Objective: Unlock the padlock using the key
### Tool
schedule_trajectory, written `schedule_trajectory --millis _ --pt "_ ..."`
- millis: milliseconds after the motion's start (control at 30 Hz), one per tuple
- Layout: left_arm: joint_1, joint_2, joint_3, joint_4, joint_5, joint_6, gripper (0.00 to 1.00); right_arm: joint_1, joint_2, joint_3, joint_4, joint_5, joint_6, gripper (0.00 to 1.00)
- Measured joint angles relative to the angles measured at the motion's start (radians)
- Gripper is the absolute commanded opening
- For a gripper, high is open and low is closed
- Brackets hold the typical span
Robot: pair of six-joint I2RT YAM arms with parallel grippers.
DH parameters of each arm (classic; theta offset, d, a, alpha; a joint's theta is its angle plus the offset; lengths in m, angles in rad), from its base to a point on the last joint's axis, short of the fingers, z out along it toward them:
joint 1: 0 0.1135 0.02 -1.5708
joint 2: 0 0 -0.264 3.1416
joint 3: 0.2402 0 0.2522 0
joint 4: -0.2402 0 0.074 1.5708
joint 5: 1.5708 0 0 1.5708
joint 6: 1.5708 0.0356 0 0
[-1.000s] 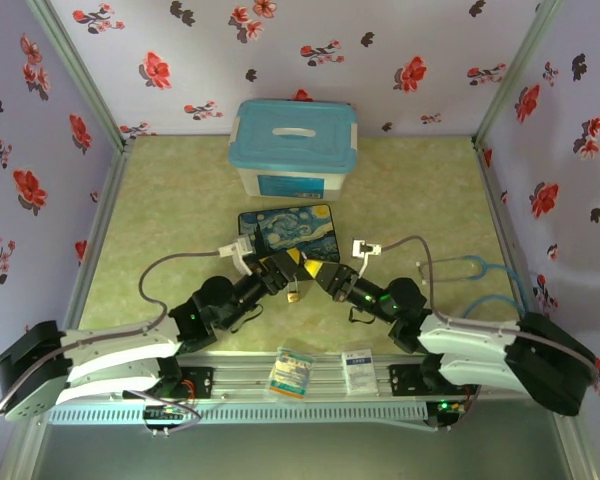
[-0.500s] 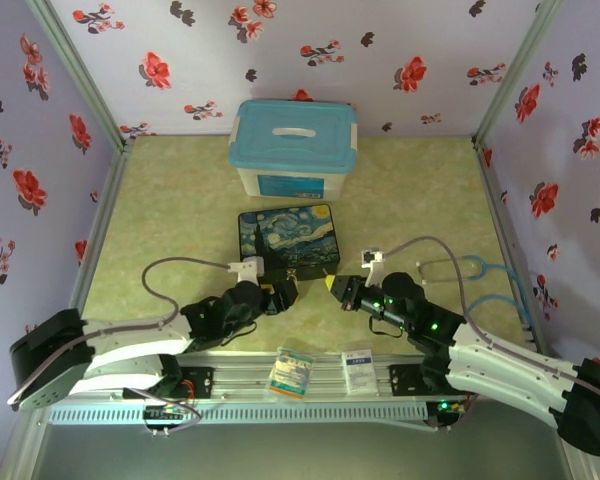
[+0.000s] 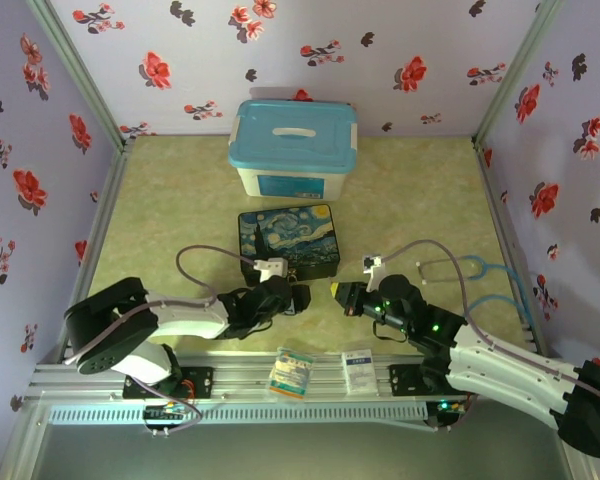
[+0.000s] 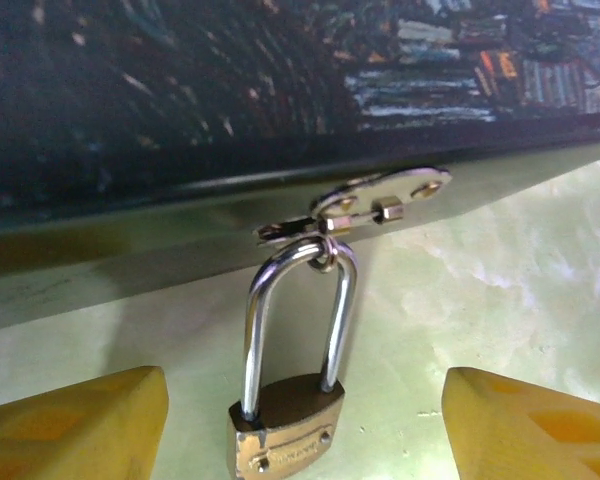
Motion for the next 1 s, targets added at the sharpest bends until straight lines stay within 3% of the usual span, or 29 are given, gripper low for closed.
schedule_trajectory --millis 267,367,667,933,1000 --pt "-0.016 0.068 -0.008 0.064 -0.034 -0.016 0.50 0.000 -0.011 -0.031 -0.003 0.010 0.001 0.00" --pt "-0.016 0.077 -0.017 0.090 -0.037 -0.023 0.37 0.000 -0.010 -0.037 -0.003 0.010 0.005 0.00" --pt "-0.022 0.081 -0.024 0.147 -0.028 -0.043 0.16 0.000 0.027 -0.040 0.013 0.010 0.015 0.00" --pt "-0.022 0.081 -0.024 0.156 -0.016 -0.052 0.06 0.000 0.078 -0.057 0.066 0.009 0.035 0.00" --pt "-0.022 0.081 -0.024 0.157 -0.011 -0.052 0.10 0.000 0.088 -0.058 0.075 0.009 0.043 0.00"
